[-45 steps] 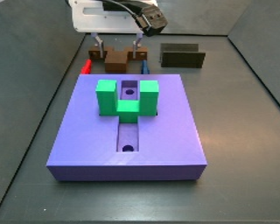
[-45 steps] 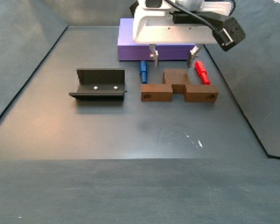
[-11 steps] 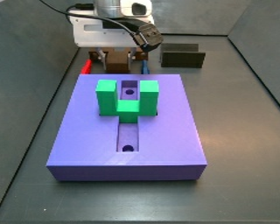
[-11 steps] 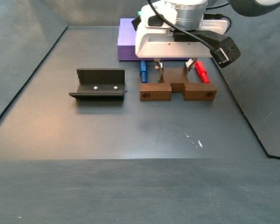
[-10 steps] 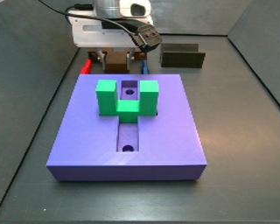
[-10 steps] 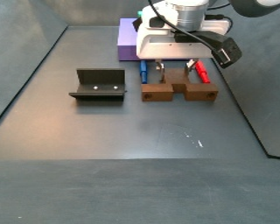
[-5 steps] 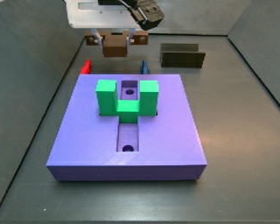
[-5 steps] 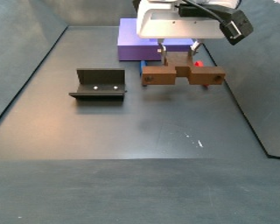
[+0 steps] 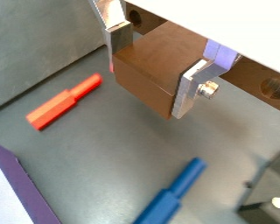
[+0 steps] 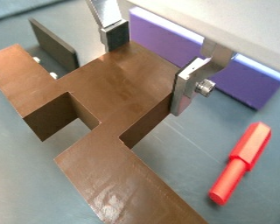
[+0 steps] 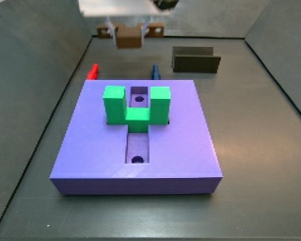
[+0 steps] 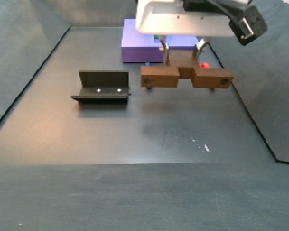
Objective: Pick up the brown object. Move up. Place the brown object on the fixture. Regrasp the brown object. Move to above the board. Insert the brown object.
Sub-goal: Place the brown object on the fixture.
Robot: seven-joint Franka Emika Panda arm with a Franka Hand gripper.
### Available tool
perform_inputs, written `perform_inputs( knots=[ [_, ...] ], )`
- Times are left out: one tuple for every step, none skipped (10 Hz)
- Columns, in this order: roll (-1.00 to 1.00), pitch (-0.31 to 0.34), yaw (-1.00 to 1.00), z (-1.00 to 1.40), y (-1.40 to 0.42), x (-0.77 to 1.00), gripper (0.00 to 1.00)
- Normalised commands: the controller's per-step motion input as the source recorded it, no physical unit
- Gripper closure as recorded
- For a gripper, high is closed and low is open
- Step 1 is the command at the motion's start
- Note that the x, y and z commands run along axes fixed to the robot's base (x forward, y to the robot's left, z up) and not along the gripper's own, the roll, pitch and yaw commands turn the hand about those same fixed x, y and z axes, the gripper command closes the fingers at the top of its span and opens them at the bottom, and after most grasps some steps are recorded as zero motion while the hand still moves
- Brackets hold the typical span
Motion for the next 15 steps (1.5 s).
perform_inputs(
  knots=[
    [-0.99,-0.031,-0.31,0.58,0.11,0.63,1.0],
    [-0.99,0.0,-0.37,0.55,0.02,0.74,1.0],
    [-1.0,-0.02,-0.36,0.5,0.01,0.74,1.0],
    [-1.0,-0.074,-0.29,0.36,0.03,0.77,1.0],
    [-0.97,-0.029,-0.23,0.1,0.05,0.82,1.0],
    [-0.92,-0.017,-0.21,0.02,0.07,0.83,1.0],
    [-0.86,0.0,-0.2,0.0,0.06,0.86,1.0],
    [-0.86,0.0,-0.21,-0.03,0.05,0.83,1.0],
    [-0.87,0.0,-0.17,-0.09,0.08,0.79,1.0],
    [-0.89,0.057,-0.1,-0.12,0.1,0.76,1.0],
    [-0.79,0.16,-0.07,-0.1,0.08,0.78,1.0],
    [-0.79,0.211,-0.03,-0.12,0.06,0.78,1.0],
    [-0.79,0.211,-0.03,-0.11,0.05,0.78,1.0],
    [-0.71,0.257,-0.01,-0.11,0.04,0.81,1.0],
    [-0.43,0.414,0.0,-0.11,0.0,0.85,1.0]
  ],
)
